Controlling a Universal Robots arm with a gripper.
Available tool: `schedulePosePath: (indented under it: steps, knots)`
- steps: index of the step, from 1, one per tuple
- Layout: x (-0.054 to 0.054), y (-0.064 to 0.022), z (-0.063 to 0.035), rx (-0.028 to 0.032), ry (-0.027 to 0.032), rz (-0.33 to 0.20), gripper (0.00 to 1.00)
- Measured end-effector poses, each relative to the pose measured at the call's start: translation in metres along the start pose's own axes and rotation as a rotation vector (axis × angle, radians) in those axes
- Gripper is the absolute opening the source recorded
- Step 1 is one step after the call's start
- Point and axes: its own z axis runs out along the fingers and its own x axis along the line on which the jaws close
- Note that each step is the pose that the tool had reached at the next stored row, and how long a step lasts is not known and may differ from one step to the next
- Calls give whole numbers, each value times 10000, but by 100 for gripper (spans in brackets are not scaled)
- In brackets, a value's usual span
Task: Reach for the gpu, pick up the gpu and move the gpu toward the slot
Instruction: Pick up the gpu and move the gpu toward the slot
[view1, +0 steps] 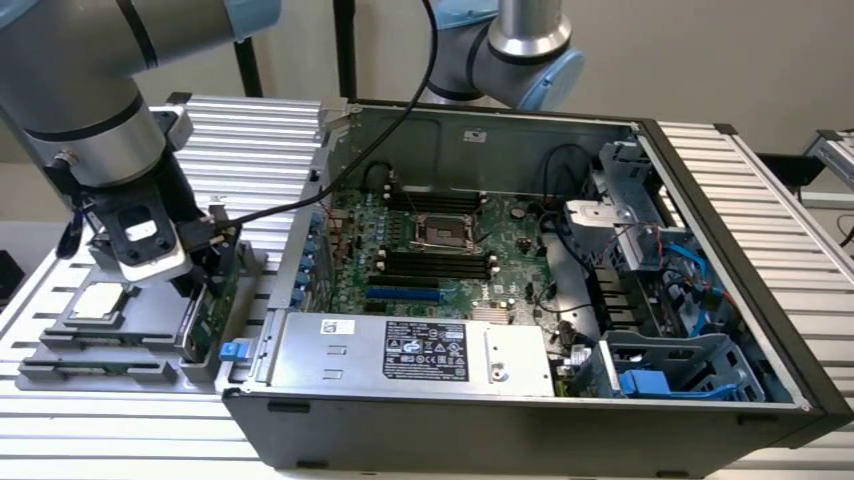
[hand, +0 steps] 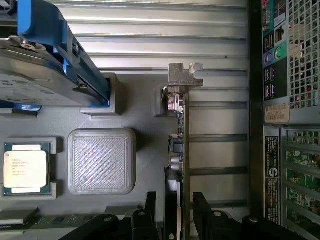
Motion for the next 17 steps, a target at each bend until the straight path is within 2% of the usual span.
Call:
schedulePosePath:
  steps: [5,6,10,13,14,17]
  knots:
    - [-2,2,12,1,-1,0,40]
    - [-3,3,15,0,-1,1,33]
    - [-11,5,19,1,-1,0,33]
    - [-12,6,20,7,0,-1,31]
    - [-12,6,20,8,-1,-2,26]
    - [-12,6,20,9,-1,-1,26]
